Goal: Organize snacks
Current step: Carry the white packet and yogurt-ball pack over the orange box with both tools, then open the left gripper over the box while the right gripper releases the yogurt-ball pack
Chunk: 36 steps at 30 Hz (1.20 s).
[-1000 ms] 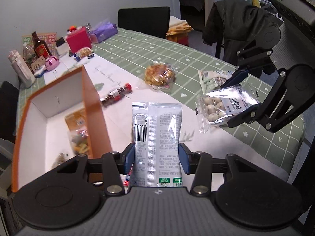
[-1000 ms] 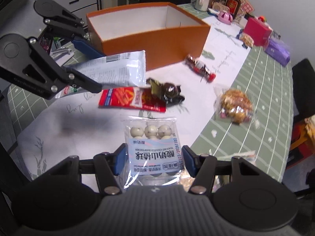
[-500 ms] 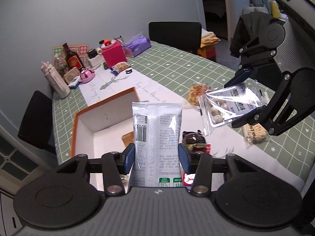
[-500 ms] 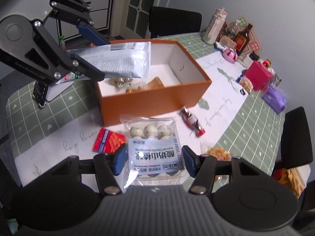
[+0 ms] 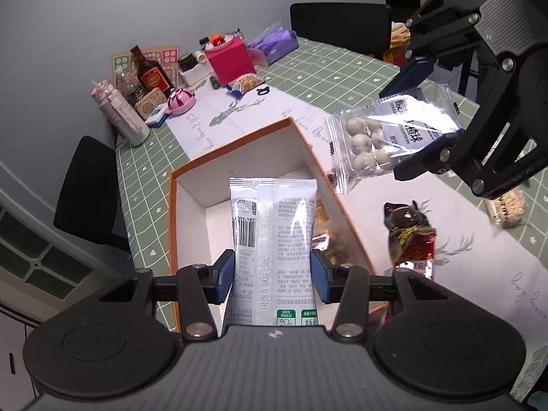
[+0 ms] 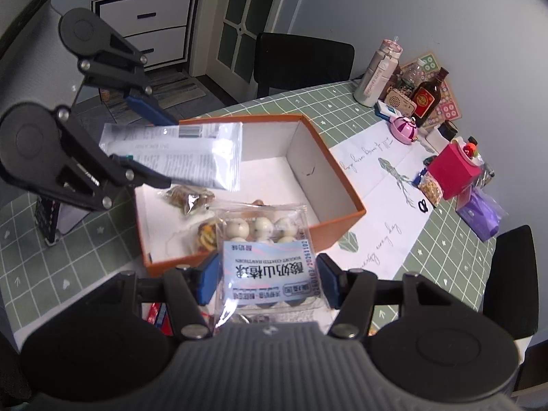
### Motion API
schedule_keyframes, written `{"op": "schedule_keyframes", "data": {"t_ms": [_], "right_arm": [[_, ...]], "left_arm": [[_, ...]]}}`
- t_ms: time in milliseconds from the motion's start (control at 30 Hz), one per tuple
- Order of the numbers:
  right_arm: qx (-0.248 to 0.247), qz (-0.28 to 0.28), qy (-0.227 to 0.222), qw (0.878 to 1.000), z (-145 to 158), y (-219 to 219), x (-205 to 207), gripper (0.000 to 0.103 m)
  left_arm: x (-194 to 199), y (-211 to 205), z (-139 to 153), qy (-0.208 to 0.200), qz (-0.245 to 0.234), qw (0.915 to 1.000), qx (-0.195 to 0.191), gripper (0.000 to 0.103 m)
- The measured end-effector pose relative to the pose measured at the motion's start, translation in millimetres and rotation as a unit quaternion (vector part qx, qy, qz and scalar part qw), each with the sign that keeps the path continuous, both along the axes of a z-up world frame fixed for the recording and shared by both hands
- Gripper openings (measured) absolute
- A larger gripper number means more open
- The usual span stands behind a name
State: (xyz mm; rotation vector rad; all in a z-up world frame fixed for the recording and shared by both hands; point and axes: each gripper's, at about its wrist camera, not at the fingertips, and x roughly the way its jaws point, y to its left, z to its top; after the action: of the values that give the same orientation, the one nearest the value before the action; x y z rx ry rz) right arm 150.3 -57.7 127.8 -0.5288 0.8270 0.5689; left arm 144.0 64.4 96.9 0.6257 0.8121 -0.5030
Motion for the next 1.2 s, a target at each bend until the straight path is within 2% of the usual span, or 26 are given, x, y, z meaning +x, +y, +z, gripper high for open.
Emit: {"op": "schedule_keyframes", "data": {"t_ms": [500, 1200], "right_arm": [[-0.017, -0.01, 0.029, 0.999, -50.7, 46.0, 92.5, 0.058], [-0.038, -0.03, 0.065, 0.997, -114.4, 67.2, 149.1, 0.058]], "left_arm": [[66.8, 14.0, -48.5, 0.035, 0.033, 0.9984, 0.029, 0.053], [104.8, 23.2, -104.0, 0.077, 0.063, 0.9935, 0.056, 0.054]]}}
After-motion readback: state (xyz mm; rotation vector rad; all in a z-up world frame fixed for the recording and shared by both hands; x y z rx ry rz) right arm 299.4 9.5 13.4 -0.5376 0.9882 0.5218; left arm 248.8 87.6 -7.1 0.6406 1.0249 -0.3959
